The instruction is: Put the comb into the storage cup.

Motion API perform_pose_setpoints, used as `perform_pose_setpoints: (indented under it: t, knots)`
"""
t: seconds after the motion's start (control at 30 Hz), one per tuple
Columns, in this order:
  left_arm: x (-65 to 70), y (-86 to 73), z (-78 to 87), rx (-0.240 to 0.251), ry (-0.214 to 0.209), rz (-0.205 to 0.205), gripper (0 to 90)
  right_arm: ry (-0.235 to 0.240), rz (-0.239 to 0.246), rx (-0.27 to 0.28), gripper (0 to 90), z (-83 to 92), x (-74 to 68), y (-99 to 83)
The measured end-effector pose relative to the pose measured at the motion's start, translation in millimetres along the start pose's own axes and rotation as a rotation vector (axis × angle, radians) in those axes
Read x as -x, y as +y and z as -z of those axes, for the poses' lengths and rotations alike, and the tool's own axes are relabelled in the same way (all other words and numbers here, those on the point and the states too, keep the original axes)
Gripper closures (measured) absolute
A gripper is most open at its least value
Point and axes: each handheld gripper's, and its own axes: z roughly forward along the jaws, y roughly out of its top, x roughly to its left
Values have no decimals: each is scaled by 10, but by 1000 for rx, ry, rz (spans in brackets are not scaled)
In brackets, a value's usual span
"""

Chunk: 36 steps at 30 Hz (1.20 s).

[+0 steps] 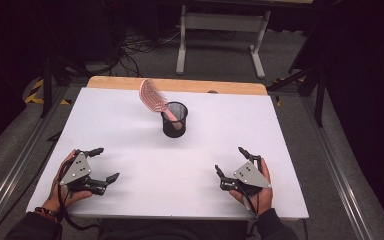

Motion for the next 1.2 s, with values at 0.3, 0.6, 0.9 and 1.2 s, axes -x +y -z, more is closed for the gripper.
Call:
perform_pose_setpoints:
  t: [0.3,0.6,0.9,1.2]
  knots:
    - [1,1,2,-2,-1,-2,52,-3,-1,4,89,3,-4,3]
    - [-4,0,1,3,0,5,54,-1,4,2,88,-4,-4,-2]
    - [-11,7,-12,-8,2,5,54,-1,1,0,88,-8,15,-15]
    - [-11,3,-39,-13,0,11,55,-5,-6,4,88,4,28,-12]
